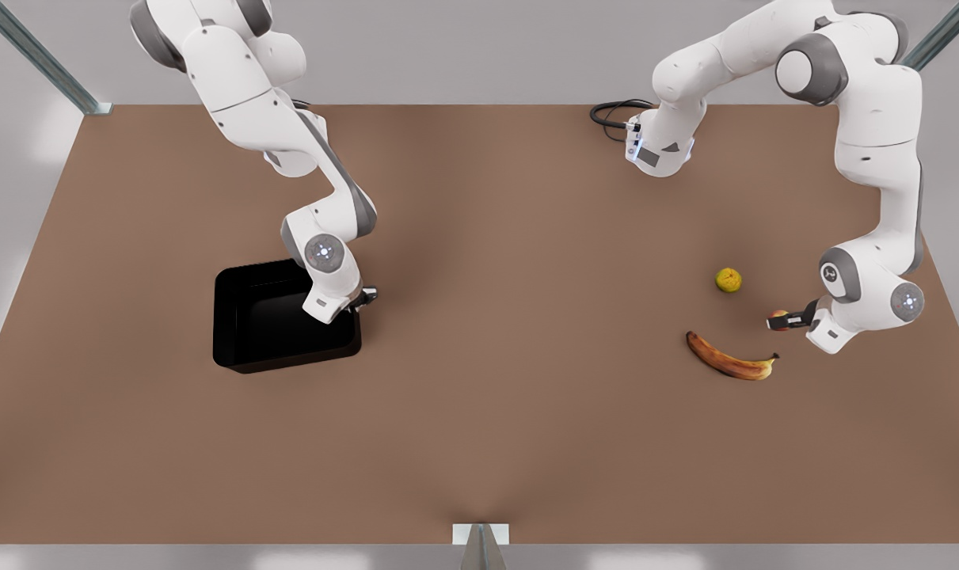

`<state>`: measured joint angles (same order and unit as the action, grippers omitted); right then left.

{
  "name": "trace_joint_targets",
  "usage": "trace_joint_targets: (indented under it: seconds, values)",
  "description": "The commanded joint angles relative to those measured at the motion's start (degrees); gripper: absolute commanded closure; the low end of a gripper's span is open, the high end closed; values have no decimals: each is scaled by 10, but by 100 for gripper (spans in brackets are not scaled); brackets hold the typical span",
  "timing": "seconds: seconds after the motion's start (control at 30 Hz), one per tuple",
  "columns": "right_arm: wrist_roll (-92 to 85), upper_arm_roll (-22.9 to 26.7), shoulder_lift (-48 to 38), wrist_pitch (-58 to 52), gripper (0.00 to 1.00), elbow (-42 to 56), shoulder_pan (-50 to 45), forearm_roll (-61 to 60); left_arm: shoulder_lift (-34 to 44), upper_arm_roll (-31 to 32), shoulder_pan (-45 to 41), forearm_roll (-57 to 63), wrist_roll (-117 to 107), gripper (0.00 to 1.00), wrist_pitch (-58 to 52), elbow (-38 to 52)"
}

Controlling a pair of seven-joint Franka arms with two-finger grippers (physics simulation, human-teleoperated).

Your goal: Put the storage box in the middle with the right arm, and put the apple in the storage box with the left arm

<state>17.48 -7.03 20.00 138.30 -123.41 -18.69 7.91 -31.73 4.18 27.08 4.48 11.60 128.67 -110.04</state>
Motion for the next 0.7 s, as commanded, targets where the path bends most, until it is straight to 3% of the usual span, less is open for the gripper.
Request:
trace_joint_targets:
  seconds: [0.0, 0.2, 0.27, 0.53, 0.67]
  values:
    - [0, 0, -2, 0, 79, 0, 0, 0, -1, 0, 0, 1, 0, 2, 1, 0]
    - [-3, 0, -7, 0, 79, 5, -1, 0, -9, 0, 1, 0, 0, 4, 1, 0]
    - [-3, 1, -9, 0, 79, 11, -1, 0, -11, 0, 2, 0, 0, 13, 2, 0]
    - [26, 0, -19, 2, 79, 55, -43, -8, -16, 0, 2, 2, 1, 16, 13, 0]
    - [89, 0, 7, 3, 79, 98, -83, -8, -17, 0, 1, 2, 1, 23, 13, 0]
